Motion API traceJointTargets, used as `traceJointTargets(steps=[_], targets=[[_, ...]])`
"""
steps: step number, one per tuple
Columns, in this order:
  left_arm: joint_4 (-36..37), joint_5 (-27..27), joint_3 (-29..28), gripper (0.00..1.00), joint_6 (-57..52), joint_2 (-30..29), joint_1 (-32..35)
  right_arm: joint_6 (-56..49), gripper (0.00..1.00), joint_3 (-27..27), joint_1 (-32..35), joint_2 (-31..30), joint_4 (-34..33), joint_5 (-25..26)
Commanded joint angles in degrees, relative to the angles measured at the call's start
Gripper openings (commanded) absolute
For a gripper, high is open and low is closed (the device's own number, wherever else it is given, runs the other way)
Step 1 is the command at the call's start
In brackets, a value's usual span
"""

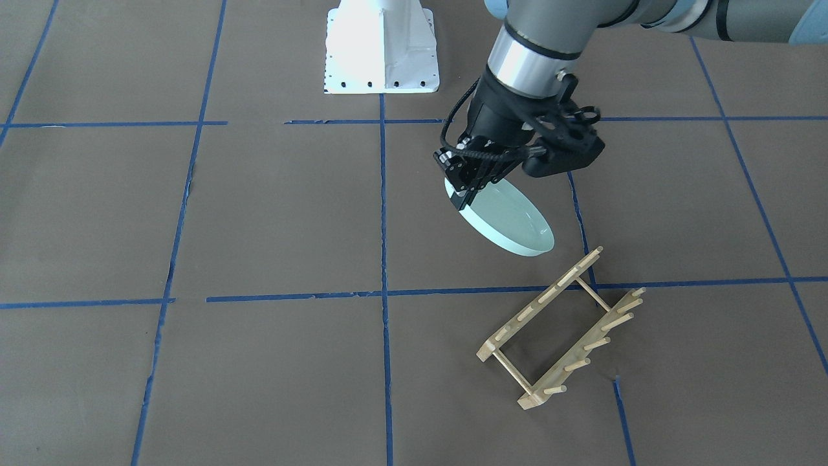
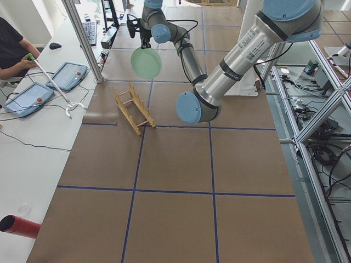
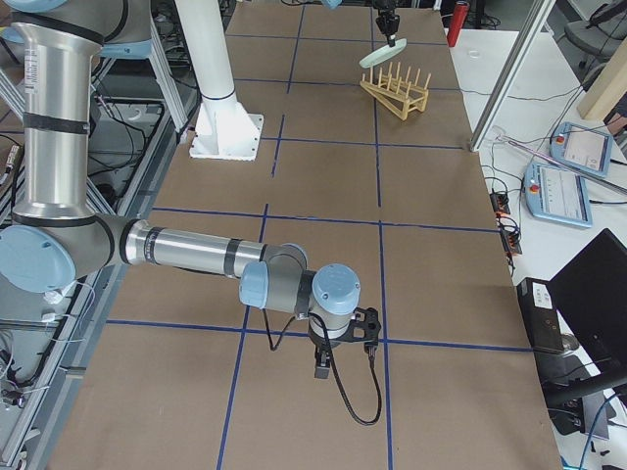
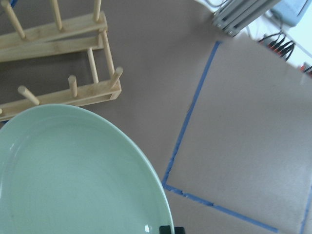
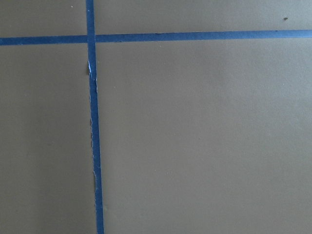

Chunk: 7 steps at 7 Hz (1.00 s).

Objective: Place plate on rack
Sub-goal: 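Lift the plate with the left gripper and tilt it upright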

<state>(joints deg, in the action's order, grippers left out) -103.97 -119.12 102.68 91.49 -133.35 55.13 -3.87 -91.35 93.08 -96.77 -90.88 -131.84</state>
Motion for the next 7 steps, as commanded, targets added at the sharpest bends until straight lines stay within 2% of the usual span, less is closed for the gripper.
traceJointTargets(steps=[1,2,3,4,7], targets=[[-27.23,-0.23,-1.95,0.0,4.22,8.43,4.27,0.0,1.0,-0.06,0.0,0.0,0.0,0.0],[-39.34,0.55,-7.53,0.0,5.01,8.81,4.8,0.0,1.0,0.03,0.0,0.0,0.0,0.0],[-53.74,6.04,-14.29,0.0,10.41,8.72,4.72,0.0,1.0,0.03,0.0,0.0,0.0,0.0],[-59.8,11.84,-17.49,0.0,13.16,8.64,4.55,0.0,1.0,0.03,0.0,0.0,0.0,0.0],[-61.77,12.07,-23.47,0.0,11.0,8.46,5.6,0.0,1.0,0.03,0.0,0.0,0.0,0.0]])
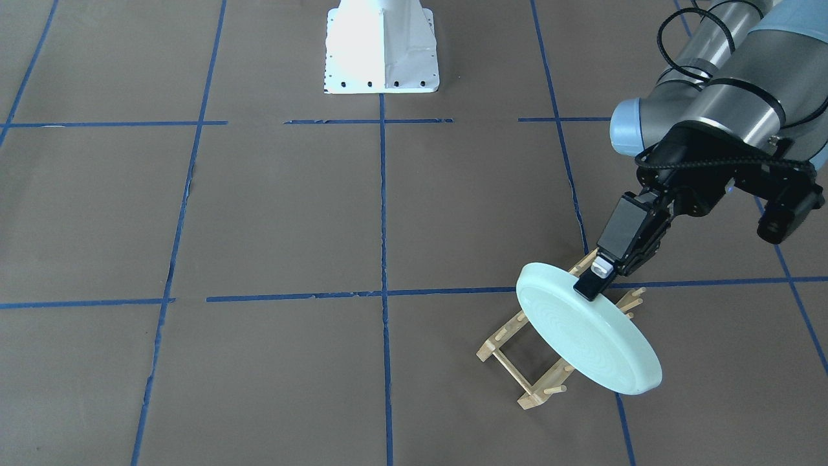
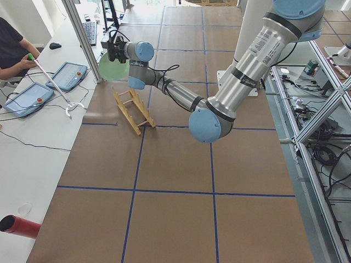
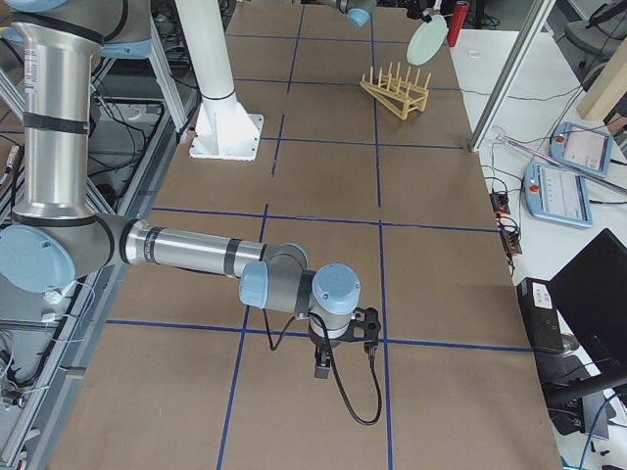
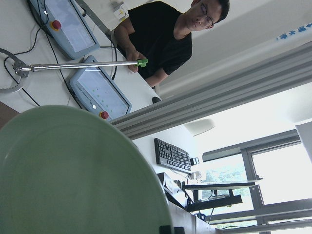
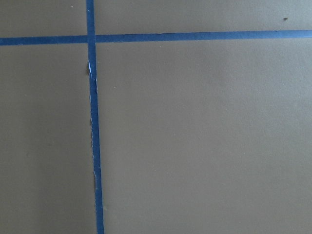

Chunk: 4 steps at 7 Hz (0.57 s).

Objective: Place plate on rack
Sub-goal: 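Carry the upright plate with the left gripper above the rack's far end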

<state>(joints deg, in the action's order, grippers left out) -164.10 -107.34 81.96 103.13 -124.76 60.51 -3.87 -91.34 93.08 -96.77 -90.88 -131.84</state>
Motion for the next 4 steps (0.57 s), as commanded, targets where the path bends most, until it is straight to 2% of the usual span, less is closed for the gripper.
traceJointTargets(steps=[1,4], targets=[[-3.14,0.28,-3.64,0.0,-0.56,-0.31,0.05,0.0,1.0,0.02,0.0,0.0,0.0,0.0],[-3.24,0.28,-3.65,0.0,-0.65,0.3,-2.4,0.0,1.0,-0.06,0.0,0.0,0.0,0.0]])
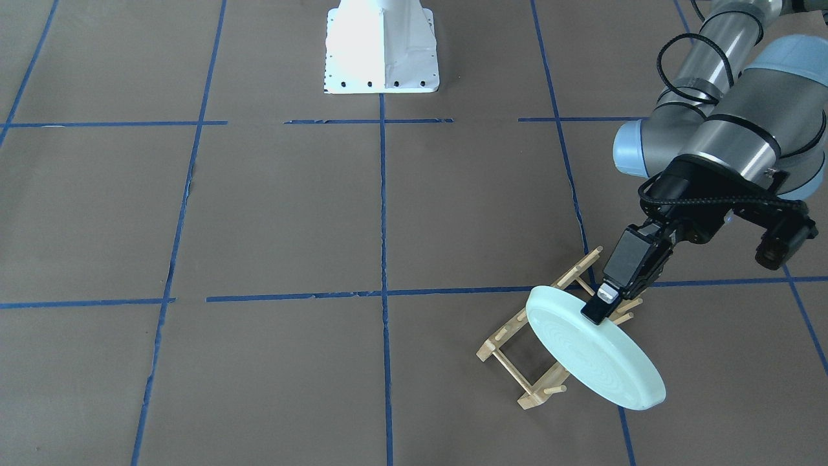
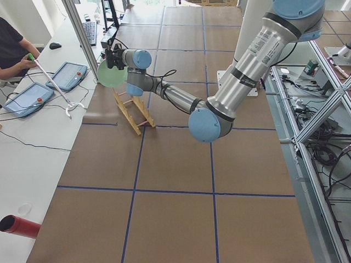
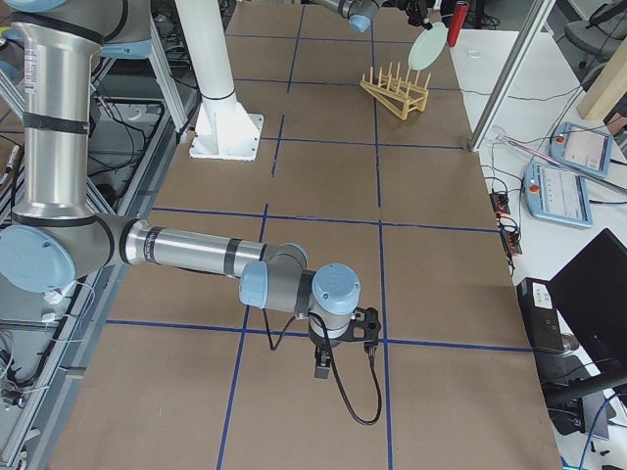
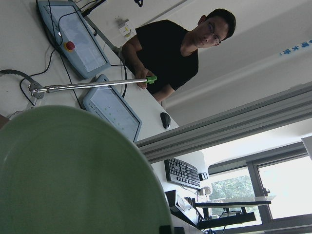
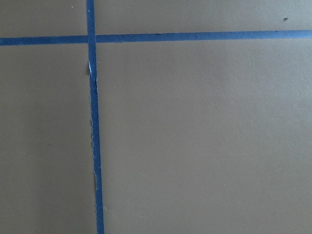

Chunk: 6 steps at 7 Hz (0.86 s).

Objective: Place plate on rack
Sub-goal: 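Carry the upright plate with the left gripper above the rack's far end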

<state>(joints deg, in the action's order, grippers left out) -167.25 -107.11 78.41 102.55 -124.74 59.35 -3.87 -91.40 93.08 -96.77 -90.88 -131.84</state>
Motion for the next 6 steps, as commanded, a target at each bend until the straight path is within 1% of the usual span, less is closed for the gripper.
traceJointTargets(steps=[1,2,4,6], targets=[[-0.1,0.06,-0.27,0.0,-0.07,0.29,-1.61,0.0,1.0,-0.01,0.0,0.0,0.0,0.0],[-0.1,0.06,-1.23,0.0,-0.16,0.29,-3.0,0.0,1.0,0.08,0.0,0.0,0.0,0.0],[-0.18,0.06,-1.33,0.0,-0.24,1.08,-3.37,0.0,1.0,0.08,0.0,0.0,0.0,0.0],[-0.27,0.06,-2.64,0.0,-1.65,1.17,-3.98,0.0,1.0,-0.01,0.0,0.0,0.0,0.0]])
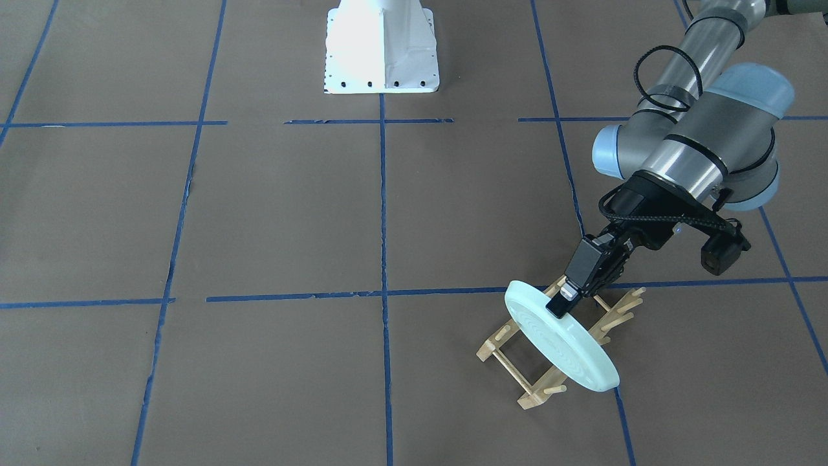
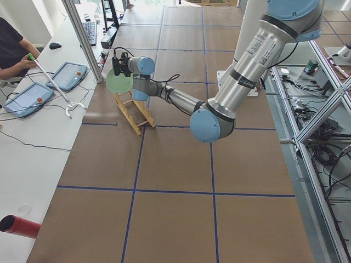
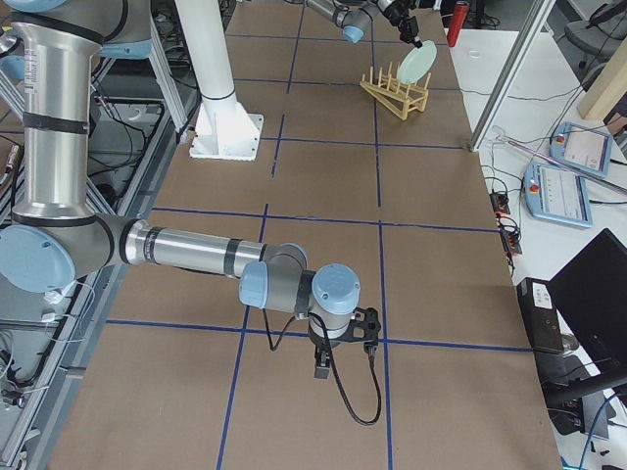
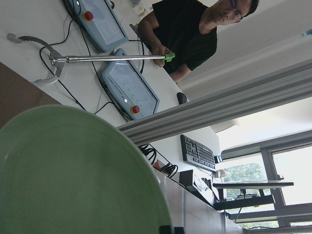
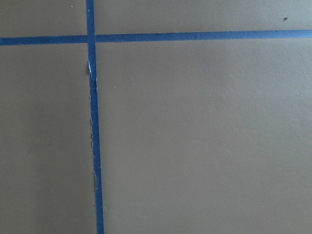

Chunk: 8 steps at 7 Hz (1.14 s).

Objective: Place plate on rack
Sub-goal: 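Carry the upright plate with the left gripper above the rack's far end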

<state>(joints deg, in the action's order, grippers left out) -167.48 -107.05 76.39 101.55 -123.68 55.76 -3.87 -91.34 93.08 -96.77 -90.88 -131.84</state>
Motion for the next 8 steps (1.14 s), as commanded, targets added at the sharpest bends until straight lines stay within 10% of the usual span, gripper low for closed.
traceJointTargets(steps=[1,4,6,7,8], targets=[[-0.04,0.09,-1.94,0.0,-2.13,0.02,-0.65,0.0,1.0,0.03,0.0,0.0,0.0,0.0],[-0.13,2.46,-3.0,0.04,-2.49,-0.16,-1.97,0.0,1.0,-0.06,0.0,0.0,0.0,0.0],[-0.74,2.55,-3.27,0.77,-2.49,-0.16,-2.06,0.0,1.0,0.03,0.0,0.0,0.0,0.0],[-0.4,2.55,-3.01,1.0,-2.41,-0.24,-2.06,0.0,1.0,-0.06,0.0,0.0,0.0,0.0],[0.13,2.46,-1.52,1.0,-2.84,-0.16,-1.88,0.0,1.0,-0.06,0.0,0.0,0.0,0.0]])
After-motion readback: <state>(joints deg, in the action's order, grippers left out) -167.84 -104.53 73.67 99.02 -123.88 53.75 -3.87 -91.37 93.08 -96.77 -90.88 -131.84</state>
